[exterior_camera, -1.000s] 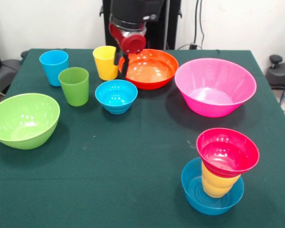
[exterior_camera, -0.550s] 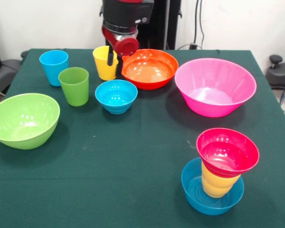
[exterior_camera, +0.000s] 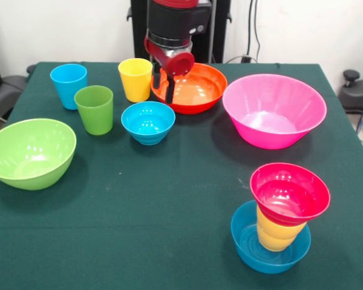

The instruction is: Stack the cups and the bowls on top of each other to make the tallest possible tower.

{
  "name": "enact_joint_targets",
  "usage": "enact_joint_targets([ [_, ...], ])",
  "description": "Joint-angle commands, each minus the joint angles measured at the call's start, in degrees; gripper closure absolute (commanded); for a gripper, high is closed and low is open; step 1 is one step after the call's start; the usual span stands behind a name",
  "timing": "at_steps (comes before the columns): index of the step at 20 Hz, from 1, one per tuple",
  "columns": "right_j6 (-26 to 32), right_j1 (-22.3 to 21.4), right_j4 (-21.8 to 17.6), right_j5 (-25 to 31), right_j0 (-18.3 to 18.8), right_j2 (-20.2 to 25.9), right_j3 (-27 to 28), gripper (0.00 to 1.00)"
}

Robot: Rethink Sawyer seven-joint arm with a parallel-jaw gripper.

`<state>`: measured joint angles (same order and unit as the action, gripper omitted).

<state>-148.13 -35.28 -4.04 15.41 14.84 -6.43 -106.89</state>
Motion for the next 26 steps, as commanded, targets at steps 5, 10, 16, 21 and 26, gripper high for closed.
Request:
enact_joint_targets([
  [5,0.82,7.29,-2.50,0.51,-2.51,6.72,1.50,0.00],
  [10,0.17,9.04,-1.97,-0.58,-2.52,7.13,1.10,0.00],
  [16,-0.13,13.43,-1.78,-2.67,-2.38,8.12,2.32,0.00],
  [21,-0.82,14.29,-0.99,-2.33,-2.69,8.10,2.85,0.00],
  [26,-1.06,16.59,-0.85,-3.86,-2.82,8.66,4.12,0.00],
])
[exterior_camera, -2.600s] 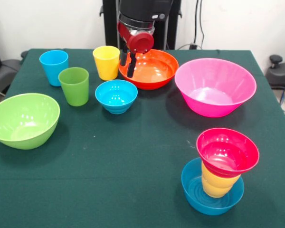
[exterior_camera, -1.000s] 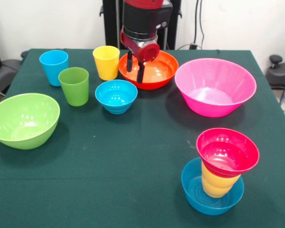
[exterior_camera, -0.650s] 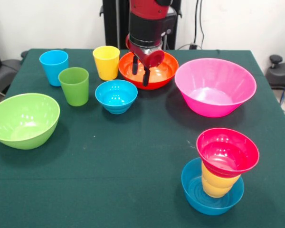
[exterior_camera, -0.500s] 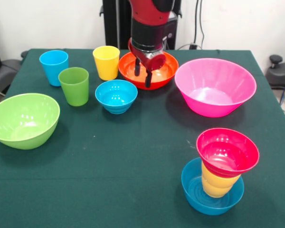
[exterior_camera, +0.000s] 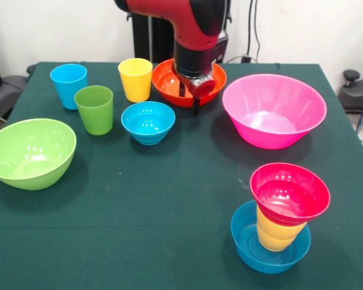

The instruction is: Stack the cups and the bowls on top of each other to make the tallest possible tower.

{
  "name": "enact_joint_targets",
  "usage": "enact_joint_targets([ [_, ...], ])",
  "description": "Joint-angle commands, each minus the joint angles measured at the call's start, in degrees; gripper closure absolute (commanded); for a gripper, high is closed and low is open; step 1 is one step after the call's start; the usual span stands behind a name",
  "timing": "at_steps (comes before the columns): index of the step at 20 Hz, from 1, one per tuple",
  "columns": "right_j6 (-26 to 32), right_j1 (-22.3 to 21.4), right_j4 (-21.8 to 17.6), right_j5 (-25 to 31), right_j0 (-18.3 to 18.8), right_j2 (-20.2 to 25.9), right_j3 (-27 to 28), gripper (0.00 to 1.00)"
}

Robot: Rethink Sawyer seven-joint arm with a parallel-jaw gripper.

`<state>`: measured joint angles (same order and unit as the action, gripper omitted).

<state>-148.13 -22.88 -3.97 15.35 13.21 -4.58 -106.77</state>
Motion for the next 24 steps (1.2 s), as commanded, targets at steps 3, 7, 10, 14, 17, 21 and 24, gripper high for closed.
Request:
enact_joint_targets([
  [3,-1.36,5.65,-0.65,-4.24,-1.59,6.70,5.06,0.00],
  [7,-1.50,5.98,-0.93,-5.62,-1.49,6.94,5.12,0.00],
  [10,-1.10,5.41,-1.28,-5.68,-1.34,7.30,4.81,1.00],
  [14,-1.40,3.46,-0.80,-3.81,-1.96,7.07,4.27,1.00],
  [17,-1.04,0.63,-0.27,-0.80,-2.10,7.32,3.56,1.00],
  [21,-0.04,-2.20,-0.45,2.47,-2.91,6.90,3.98,1.00],
  [24,1.79,-2.64,-1.74,3.77,-3.56,5.95,6.47,1.00],
])
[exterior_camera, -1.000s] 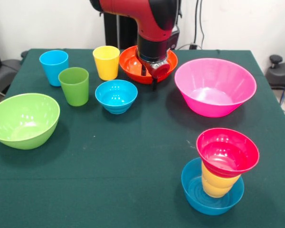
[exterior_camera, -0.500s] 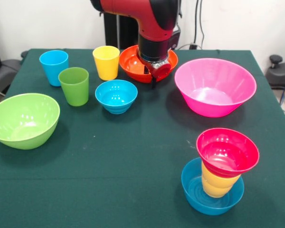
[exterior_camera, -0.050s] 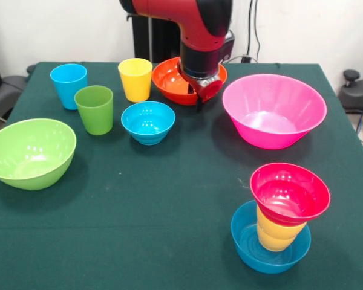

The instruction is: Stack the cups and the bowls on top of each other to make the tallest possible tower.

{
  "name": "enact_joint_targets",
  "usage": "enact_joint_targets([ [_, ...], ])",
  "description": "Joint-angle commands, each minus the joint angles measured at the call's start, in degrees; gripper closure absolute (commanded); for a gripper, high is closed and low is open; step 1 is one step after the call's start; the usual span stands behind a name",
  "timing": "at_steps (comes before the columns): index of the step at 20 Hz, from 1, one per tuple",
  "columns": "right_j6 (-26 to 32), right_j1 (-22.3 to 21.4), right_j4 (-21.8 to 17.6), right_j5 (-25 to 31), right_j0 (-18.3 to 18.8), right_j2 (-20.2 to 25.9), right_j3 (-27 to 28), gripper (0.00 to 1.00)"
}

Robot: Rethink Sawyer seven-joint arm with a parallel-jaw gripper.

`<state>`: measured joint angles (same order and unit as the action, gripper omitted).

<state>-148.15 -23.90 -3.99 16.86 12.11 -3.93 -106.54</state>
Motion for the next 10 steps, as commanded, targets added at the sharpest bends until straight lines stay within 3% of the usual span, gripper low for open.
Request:
enact_joint_targets([
  [1,2.51,-1.73,-2.11,3.16,-2.72,4.79,7.42,1.00],
  [10,3.56,-6.83,-2.27,14.59,-4.51,2.52,11.71,1.00],
])
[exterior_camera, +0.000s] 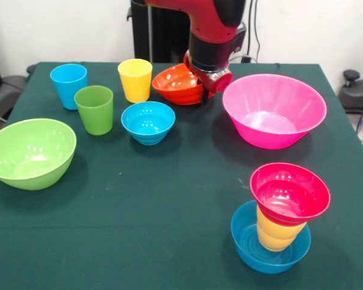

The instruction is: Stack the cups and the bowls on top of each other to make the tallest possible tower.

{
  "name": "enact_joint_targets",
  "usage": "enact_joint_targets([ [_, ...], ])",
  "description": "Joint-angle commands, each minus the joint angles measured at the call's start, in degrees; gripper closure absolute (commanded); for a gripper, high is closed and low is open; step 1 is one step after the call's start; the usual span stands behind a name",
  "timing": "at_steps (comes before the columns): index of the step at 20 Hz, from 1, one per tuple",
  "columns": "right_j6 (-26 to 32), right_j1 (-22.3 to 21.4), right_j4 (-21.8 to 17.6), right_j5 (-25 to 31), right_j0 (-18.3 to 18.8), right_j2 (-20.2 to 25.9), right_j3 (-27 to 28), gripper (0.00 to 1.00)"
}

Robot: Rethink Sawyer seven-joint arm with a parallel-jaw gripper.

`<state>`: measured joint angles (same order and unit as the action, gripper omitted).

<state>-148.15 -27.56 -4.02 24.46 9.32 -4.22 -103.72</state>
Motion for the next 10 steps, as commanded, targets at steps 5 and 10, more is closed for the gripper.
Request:
enact_joint_targets([
  [5,4.26,-3.49,-3.48,8.24,-2.25,2.82,10.93,1.00],
  [10,5.21,-5.24,-4.14,12.91,-3.38,1.91,14.16,1.00],
])
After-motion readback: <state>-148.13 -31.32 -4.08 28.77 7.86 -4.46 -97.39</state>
